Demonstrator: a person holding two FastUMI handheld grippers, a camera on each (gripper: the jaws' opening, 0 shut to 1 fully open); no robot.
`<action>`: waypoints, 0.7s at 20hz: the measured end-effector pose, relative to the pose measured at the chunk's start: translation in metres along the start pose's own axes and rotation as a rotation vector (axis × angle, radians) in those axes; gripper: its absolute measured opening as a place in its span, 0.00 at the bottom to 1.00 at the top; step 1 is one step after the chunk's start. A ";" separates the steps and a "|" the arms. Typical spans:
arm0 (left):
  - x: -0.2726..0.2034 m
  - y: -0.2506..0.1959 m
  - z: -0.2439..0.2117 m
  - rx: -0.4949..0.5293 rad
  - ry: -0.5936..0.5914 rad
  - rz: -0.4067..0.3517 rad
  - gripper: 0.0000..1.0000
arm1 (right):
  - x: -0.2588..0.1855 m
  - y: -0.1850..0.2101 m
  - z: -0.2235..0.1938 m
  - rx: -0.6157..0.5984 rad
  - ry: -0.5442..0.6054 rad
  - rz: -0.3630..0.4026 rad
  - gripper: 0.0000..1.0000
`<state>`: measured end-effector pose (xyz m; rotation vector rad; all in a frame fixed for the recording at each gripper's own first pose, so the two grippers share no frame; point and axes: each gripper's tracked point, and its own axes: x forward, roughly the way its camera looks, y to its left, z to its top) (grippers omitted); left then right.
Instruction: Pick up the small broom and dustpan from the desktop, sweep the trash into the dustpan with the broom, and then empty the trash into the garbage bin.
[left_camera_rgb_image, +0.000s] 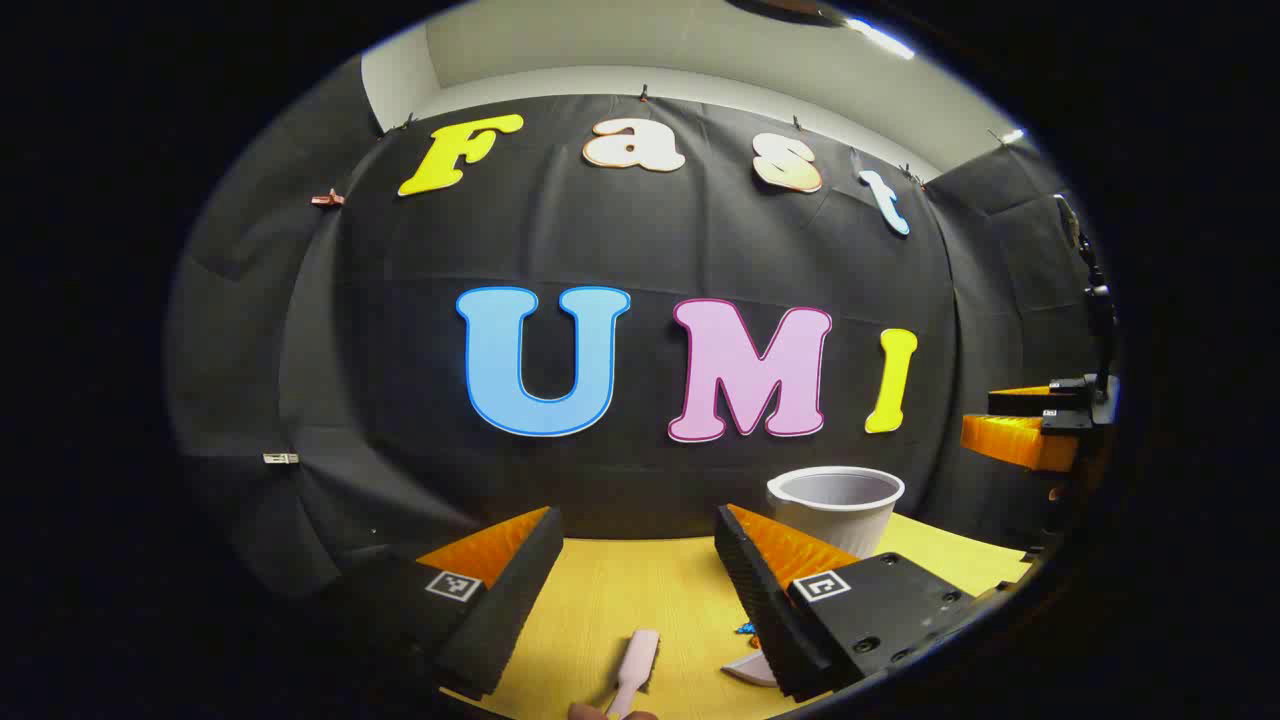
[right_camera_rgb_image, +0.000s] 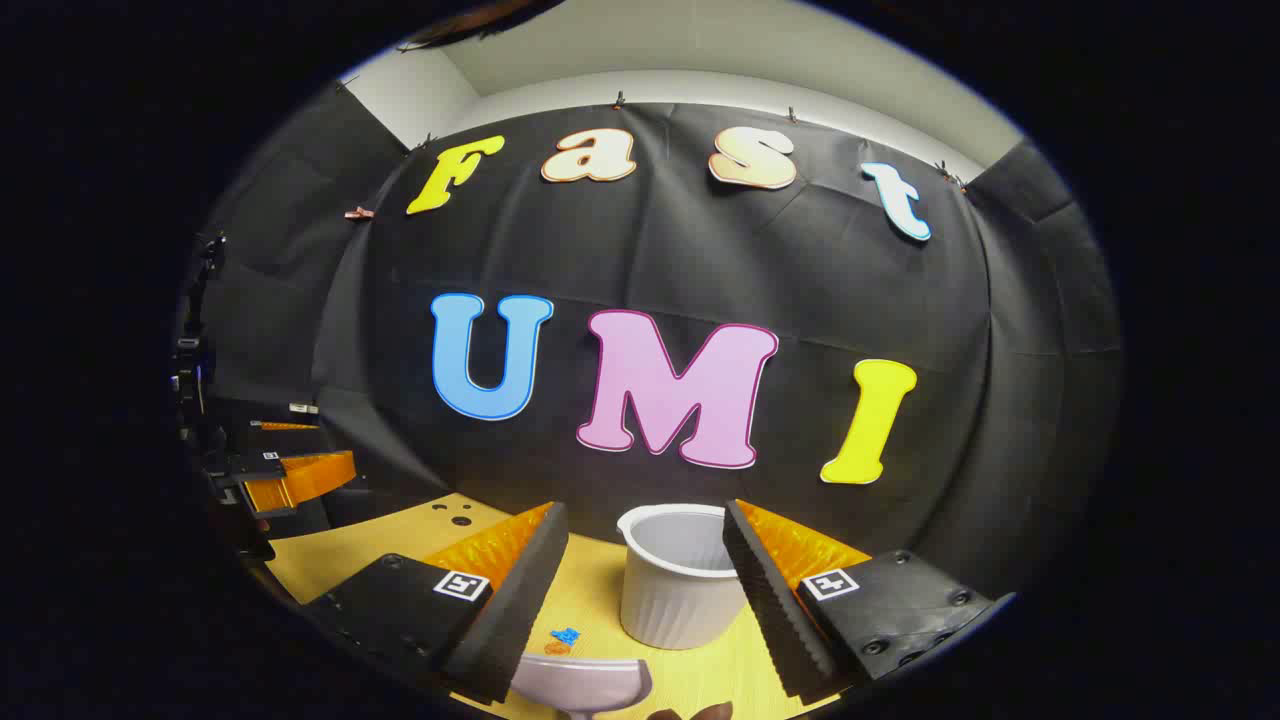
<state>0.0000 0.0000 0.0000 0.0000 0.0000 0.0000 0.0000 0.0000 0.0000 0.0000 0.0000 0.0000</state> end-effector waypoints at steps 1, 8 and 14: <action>0.002 0.000 0.000 -0.002 0.004 -0.001 0.97 | 0.000 0.001 -0.001 0.004 0.004 0.004 0.98; 0.012 -0.004 -0.007 0.008 0.014 -0.026 0.97 | 0.004 0.007 -0.010 -0.002 0.015 0.015 0.97; 0.015 -0.001 -0.011 0.008 0.021 -0.026 0.97 | 0.009 0.011 -0.018 -0.012 0.035 0.025 0.97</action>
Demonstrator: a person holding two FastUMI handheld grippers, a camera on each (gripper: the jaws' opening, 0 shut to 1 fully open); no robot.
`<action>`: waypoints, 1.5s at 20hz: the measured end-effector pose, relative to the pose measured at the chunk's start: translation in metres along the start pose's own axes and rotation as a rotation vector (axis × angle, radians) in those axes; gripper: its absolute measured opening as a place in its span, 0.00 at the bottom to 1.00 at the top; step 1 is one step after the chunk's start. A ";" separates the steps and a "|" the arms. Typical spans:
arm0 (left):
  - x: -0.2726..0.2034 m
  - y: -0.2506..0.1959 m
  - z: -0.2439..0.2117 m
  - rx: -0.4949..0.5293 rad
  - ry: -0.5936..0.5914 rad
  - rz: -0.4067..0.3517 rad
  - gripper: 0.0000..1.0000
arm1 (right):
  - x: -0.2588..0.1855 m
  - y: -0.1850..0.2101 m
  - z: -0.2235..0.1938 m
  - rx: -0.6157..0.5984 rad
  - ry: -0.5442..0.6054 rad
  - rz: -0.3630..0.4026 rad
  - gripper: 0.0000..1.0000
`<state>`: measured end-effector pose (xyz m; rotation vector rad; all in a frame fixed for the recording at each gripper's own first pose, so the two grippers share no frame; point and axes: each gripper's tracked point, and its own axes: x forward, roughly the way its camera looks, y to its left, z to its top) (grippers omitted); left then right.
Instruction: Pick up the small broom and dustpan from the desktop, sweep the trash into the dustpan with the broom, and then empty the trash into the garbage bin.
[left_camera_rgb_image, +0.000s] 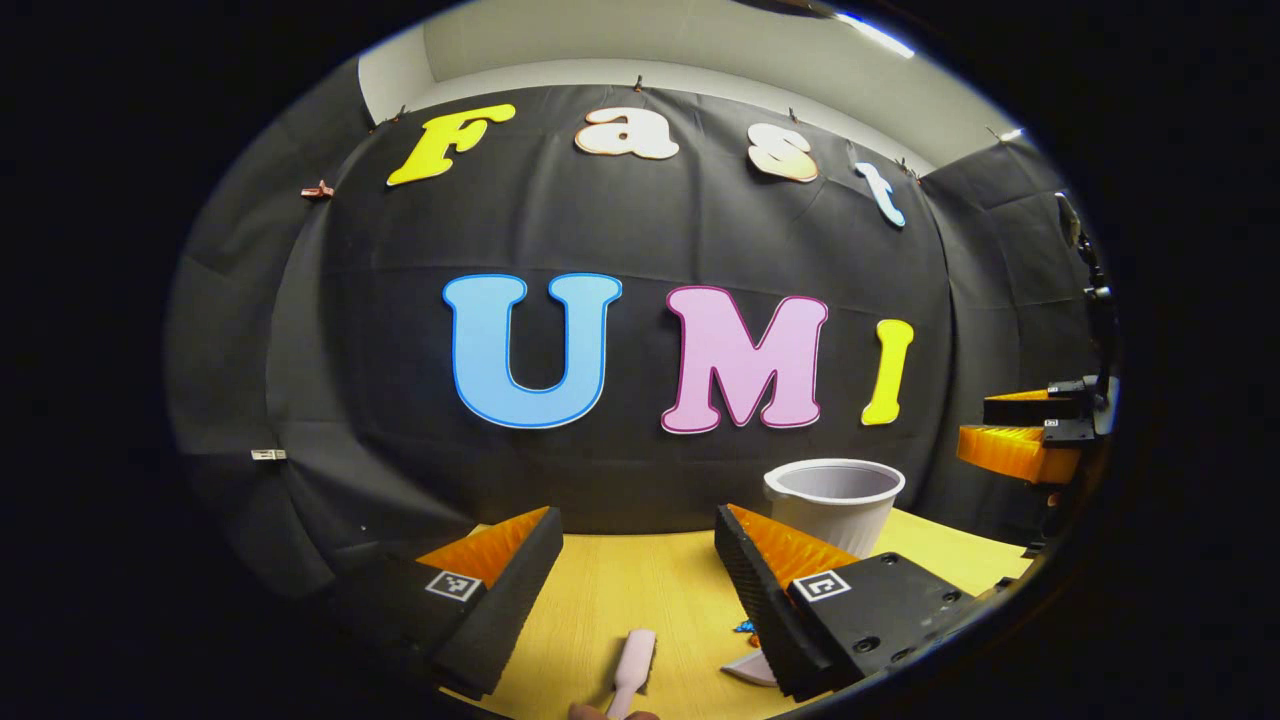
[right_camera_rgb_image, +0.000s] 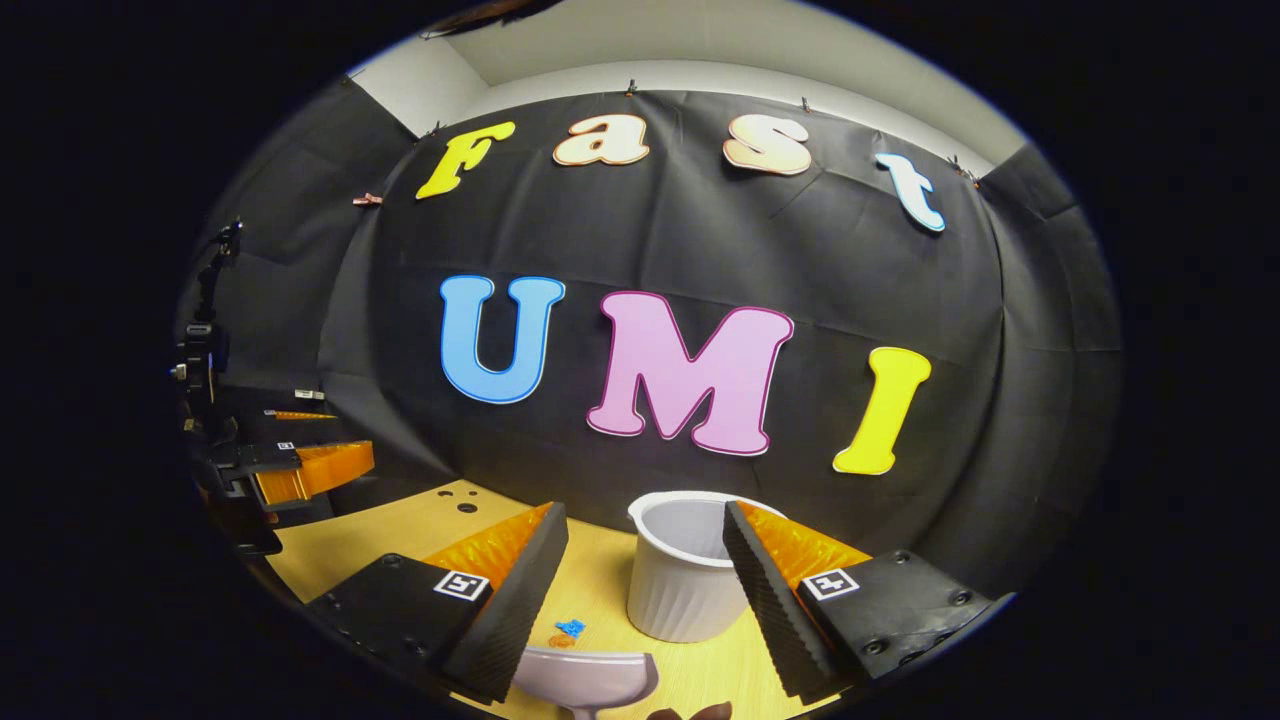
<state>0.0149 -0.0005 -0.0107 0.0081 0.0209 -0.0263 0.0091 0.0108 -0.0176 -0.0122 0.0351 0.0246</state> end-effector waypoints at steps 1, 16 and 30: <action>0.001 0.000 0.000 0.000 0.002 0.001 0.97 | 0.001 0.002 -0.001 0.003 0.004 0.004 0.97; -0.002 0.018 -0.034 0.012 0.057 0.018 0.97 | -0.080 0.034 -0.228 0.036 0.931 0.237 0.98; -0.007 0.028 -0.058 0.033 0.103 0.011 0.97 | -0.081 0.071 -0.374 0.048 1.301 0.208 0.93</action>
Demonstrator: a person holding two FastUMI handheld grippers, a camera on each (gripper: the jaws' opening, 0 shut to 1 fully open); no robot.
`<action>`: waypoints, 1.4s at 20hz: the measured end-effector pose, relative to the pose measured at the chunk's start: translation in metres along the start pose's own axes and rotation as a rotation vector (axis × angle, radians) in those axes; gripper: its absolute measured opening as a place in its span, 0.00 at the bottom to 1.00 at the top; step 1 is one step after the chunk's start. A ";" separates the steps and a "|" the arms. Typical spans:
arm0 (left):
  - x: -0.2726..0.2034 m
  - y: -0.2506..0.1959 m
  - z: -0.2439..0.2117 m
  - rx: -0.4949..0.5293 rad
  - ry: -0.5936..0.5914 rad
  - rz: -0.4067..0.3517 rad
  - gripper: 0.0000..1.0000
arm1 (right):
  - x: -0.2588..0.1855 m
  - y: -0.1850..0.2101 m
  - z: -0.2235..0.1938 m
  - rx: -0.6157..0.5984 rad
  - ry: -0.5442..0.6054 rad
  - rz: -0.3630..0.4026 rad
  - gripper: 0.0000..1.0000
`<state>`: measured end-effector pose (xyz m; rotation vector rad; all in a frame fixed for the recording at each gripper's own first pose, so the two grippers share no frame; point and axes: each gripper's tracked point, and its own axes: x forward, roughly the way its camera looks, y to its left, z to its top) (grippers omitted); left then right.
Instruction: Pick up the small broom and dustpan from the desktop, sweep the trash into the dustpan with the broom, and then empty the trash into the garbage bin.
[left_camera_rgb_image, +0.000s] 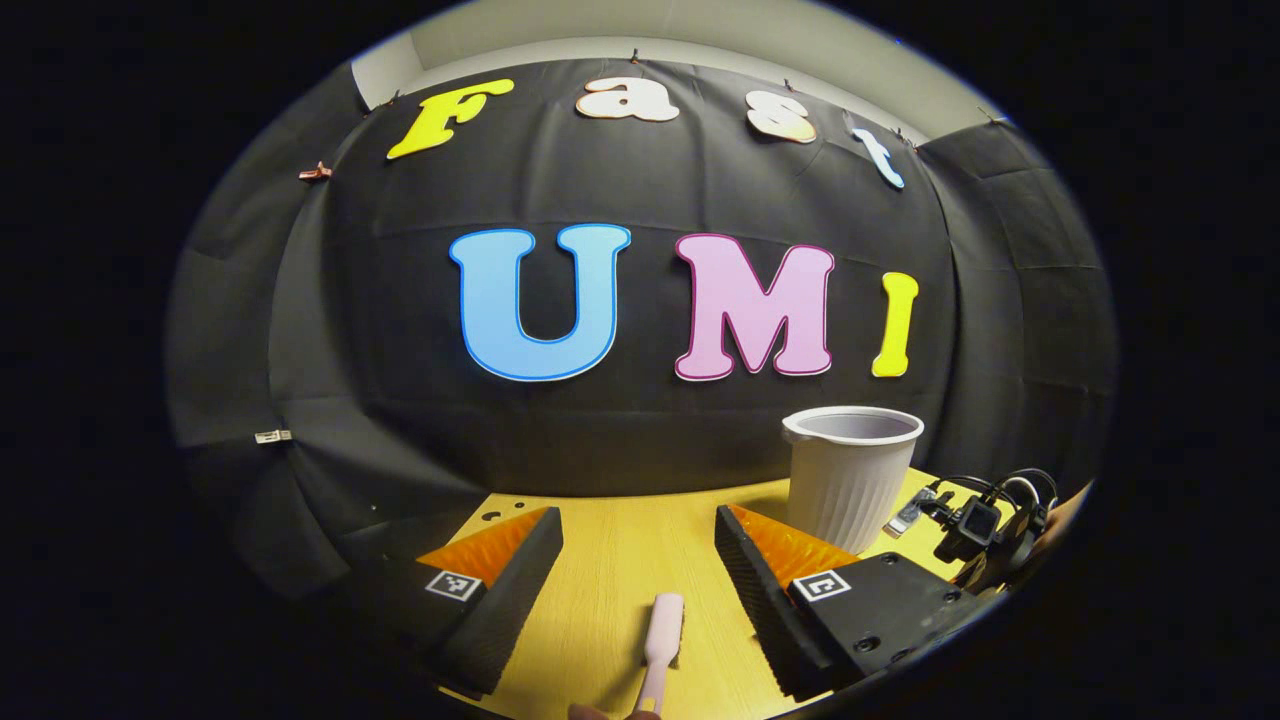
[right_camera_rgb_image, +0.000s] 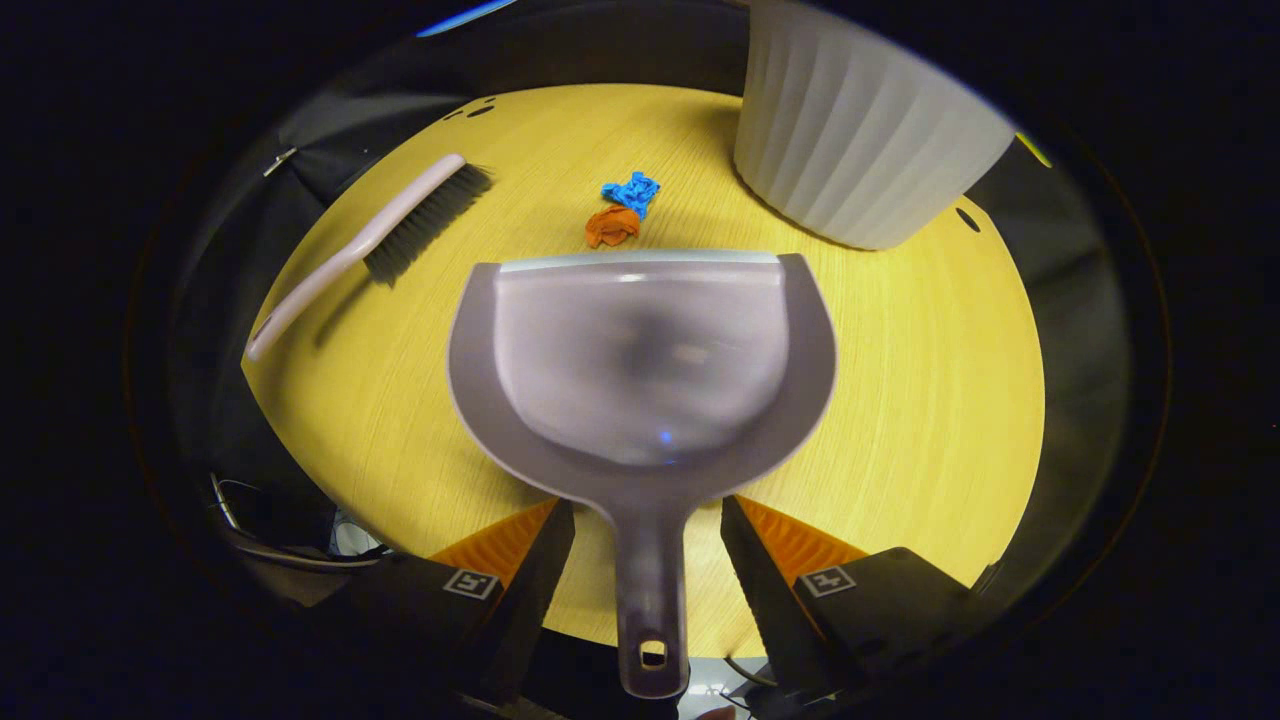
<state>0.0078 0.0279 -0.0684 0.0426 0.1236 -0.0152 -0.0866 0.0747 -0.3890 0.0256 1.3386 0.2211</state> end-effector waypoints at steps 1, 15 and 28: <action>0.001 0.001 -0.001 -0.001 0.006 0.001 0.97 | 0.004 0.001 0.002 0.004 0.006 -0.001 0.89; 0.014 0.008 -0.032 -0.020 0.073 0.013 0.97 | 0.020 0.001 0.004 0.026 -0.002 -0.002 0.37; 0.021 -0.017 -0.177 -0.034 0.558 -0.152 0.97 | -0.034 -0.016 -0.019 0.000 -0.076 0.000 0.36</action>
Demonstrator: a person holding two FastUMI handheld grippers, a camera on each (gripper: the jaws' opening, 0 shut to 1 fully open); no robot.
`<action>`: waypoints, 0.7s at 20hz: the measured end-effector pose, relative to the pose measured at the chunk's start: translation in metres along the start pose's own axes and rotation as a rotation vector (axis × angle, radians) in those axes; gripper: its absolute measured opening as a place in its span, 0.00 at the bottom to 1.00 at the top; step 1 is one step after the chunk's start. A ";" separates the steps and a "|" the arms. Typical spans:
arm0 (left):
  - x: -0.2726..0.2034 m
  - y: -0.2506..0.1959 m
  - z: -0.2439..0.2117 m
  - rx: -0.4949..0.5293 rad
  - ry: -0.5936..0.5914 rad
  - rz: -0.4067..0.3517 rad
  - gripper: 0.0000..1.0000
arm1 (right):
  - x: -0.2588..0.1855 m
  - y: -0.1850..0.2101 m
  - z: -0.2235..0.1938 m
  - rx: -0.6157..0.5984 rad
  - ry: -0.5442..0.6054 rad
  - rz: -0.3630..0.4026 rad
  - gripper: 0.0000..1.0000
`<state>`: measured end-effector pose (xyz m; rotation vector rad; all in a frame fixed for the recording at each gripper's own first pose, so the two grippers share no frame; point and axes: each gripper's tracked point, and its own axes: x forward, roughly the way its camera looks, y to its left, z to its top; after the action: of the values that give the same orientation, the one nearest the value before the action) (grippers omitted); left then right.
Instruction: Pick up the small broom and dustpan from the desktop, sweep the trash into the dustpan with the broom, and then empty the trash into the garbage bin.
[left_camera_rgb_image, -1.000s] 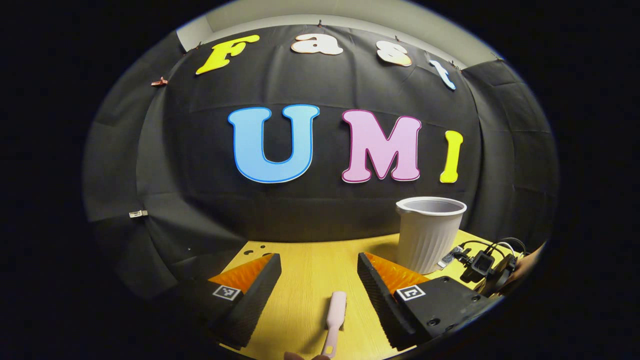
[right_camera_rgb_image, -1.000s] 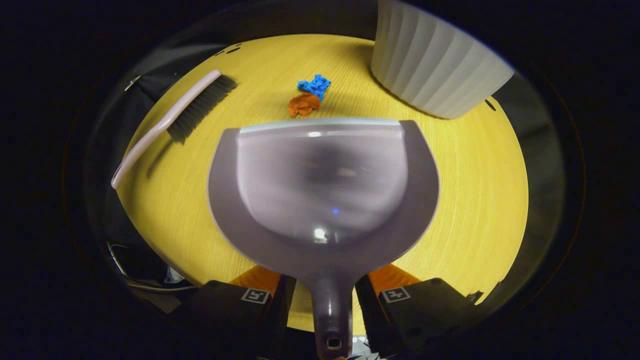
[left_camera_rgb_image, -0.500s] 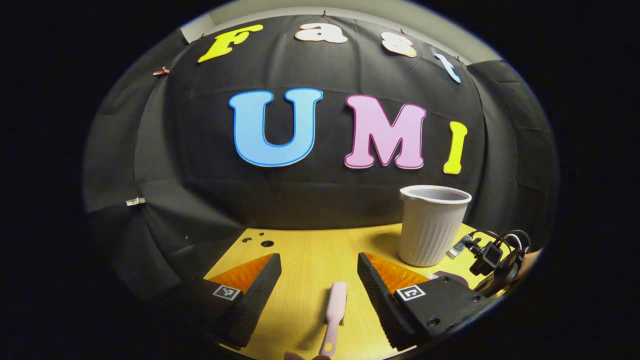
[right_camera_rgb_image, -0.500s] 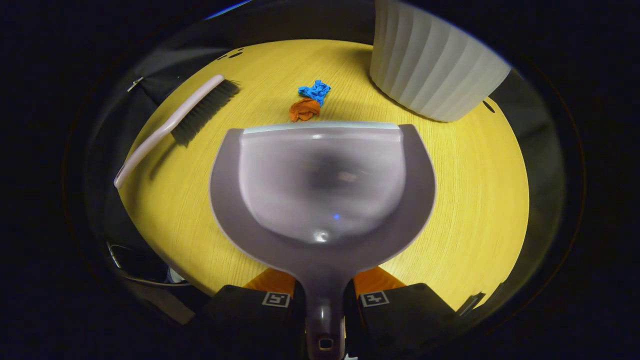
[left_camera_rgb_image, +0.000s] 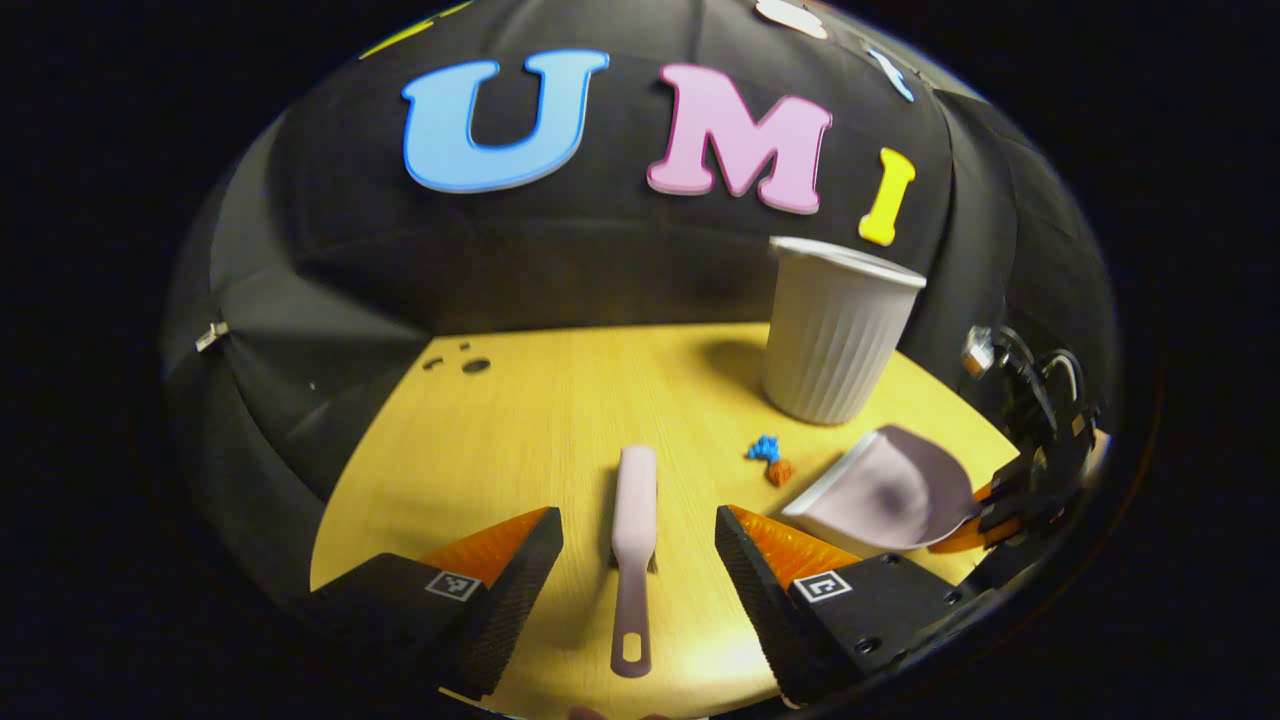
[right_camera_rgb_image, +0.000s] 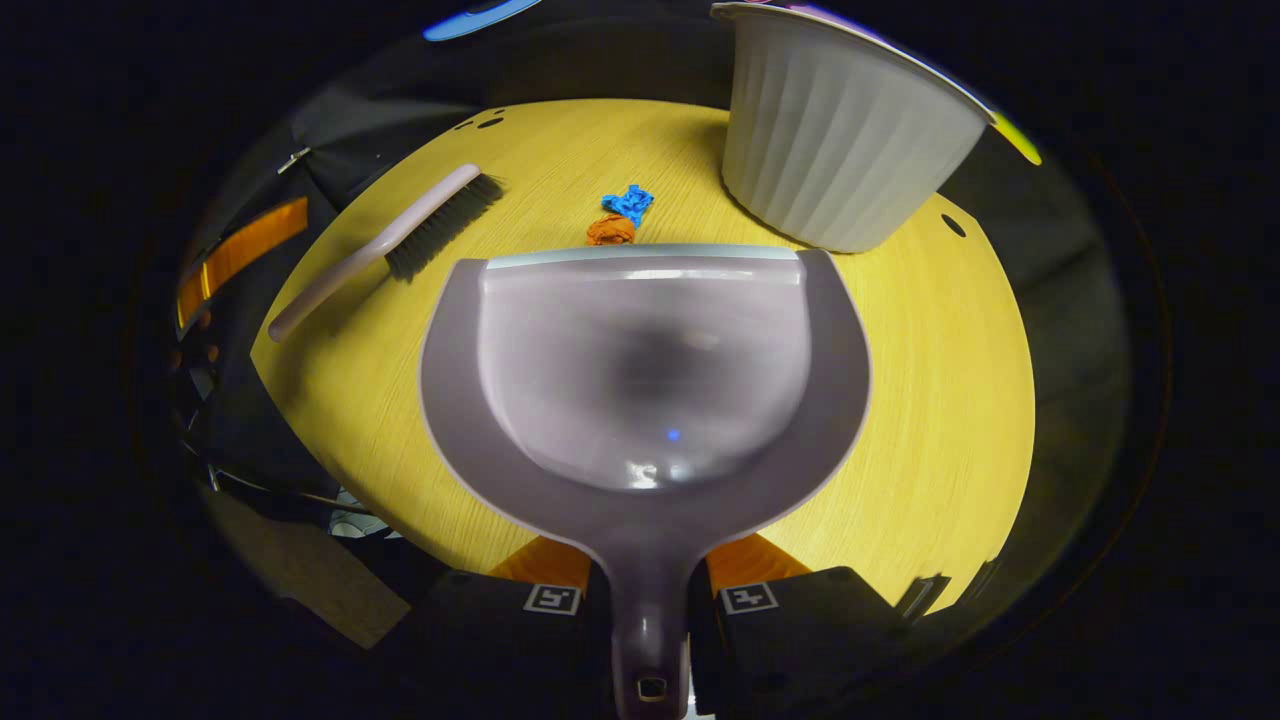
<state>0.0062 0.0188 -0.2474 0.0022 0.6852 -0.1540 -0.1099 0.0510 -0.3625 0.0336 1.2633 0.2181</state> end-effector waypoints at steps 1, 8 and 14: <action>0.009 0.000 -0.010 -0.004 0.053 -0.009 0.97 | -0.003 -0.004 -0.001 0.010 -0.005 -0.003 0.36; 0.056 0.010 -0.063 0.021 0.296 0.003 0.98 | -0.011 -0.020 -0.007 0.046 -0.018 -0.027 0.36; 0.074 0.012 -0.092 0.080 0.408 0.021 0.78 | -0.011 -0.021 -0.009 0.040 -0.014 -0.021 0.36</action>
<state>0.0066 0.0247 -0.3657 0.1203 1.0857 -0.1628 -0.1183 0.0279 -0.3580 0.0563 1.2532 0.1743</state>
